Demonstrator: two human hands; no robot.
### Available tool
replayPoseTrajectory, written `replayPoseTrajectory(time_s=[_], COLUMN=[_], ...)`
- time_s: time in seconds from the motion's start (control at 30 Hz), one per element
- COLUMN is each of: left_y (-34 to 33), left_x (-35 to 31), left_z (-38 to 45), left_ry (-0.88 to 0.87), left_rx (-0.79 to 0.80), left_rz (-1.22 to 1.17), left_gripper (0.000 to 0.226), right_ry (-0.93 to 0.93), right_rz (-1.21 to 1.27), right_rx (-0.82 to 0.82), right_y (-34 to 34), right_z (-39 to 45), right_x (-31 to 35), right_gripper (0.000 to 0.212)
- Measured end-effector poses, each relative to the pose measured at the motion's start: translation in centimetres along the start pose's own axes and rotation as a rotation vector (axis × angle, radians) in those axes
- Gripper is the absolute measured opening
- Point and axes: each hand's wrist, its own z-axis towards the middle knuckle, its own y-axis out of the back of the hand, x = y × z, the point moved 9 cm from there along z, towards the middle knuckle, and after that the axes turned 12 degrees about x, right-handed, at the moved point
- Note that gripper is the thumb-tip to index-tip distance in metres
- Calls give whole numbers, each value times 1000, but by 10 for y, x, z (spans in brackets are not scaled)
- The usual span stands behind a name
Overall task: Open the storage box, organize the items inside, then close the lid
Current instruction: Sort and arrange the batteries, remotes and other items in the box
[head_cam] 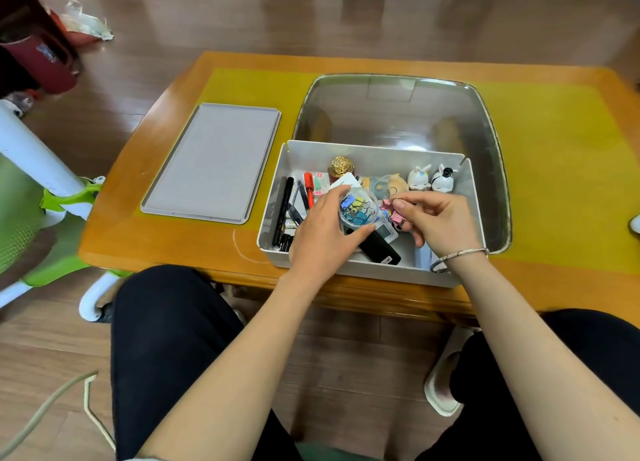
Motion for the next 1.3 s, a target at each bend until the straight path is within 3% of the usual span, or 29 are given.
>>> replayPoseTrajectory(time_s=[0.3,0.5,0.67,0.97,1.07,1.3], left_y=[-1,-1,-1,0,-2,0], left_x=[-7,-7,-7,-1,-1,0], left_z=[-3,-3,-3,-3,-1,0], left_ry=[-34,-30,-36,61,14,-54], left_rx=[-2,-9,-1,1,9,-20], left_rz=[71,73,75,86,46,10], left_gripper=[73,74,74,73,68,70], right_ry=[39,29,23,19,9,1], right_rz=[-117,-204,-270,-166,-166,-118], right_rx=[13,13,62,-49,-47,-34], right_y=[-16,-20,-28,-4,-1,-4], right_z=[15,21,21,13,10,7], right_x=[15,19,16,14,11,9], right_gripper=[1,3,20,17,26,19])
